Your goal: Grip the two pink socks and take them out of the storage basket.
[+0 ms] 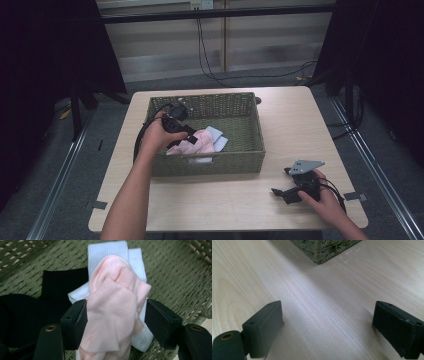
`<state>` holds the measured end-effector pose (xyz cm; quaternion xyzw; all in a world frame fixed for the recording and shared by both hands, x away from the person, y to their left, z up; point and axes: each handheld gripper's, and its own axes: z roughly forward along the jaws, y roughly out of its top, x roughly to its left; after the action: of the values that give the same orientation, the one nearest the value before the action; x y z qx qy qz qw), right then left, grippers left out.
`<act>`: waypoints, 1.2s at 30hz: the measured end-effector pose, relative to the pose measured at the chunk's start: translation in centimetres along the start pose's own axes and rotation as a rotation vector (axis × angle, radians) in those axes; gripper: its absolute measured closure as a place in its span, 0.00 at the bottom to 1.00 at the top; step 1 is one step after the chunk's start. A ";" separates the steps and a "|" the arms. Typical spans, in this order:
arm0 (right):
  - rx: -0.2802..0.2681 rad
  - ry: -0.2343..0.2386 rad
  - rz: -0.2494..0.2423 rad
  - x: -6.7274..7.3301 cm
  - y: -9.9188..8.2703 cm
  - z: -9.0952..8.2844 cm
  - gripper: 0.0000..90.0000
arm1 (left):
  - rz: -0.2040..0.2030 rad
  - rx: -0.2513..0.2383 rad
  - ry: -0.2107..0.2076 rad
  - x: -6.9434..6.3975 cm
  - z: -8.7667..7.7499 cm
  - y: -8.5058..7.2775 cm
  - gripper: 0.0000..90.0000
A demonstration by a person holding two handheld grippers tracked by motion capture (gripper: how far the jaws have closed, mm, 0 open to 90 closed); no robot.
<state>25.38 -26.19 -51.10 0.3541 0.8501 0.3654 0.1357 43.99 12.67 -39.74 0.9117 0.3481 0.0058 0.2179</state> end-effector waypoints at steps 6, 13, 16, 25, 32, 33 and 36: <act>0.000 0.000 0.000 0.0 0.0 0.0 0.10 | 0.054 0.075 -0.021 0.1 2.0 0.3 0.38; -0.001 0.000 -0.002 0.0 0.0 0.0 0.10 | 0.070 0.117 -0.017 0.7 3.1 -0.1 0.52; -0.001 0.000 -0.002 0.0 0.0 0.0 0.10 | 0.048 0.124 -0.003 0.7 3.2 0.0 0.74; 0.000 0.000 -0.001 0.0 0.0 0.0 0.10 | 0.009 0.139 -0.005 0.9 2.1 0.0 0.98; 0.000 0.000 0.000 0.0 0.0 0.0 0.10 | 0.031 0.115 -0.030 0.4 -0.3 0.6 0.99; 0.000 0.000 -0.001 0.0 0.0 0.0 0.10 | 0.025 0.113 -0.028 0.3 -0.6 0.7 0.99; 0.000 0.000 0.000 0.0 0.0 0.0 0.10 | 0.020 0.107 -0.024 0.2 -1.9 1.0 0.99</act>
<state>25.38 -26.19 -51.10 0.3539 0.8502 0.3654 0.1358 44.50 12.88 -37.64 0.9255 0.3361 -0.0216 0.1729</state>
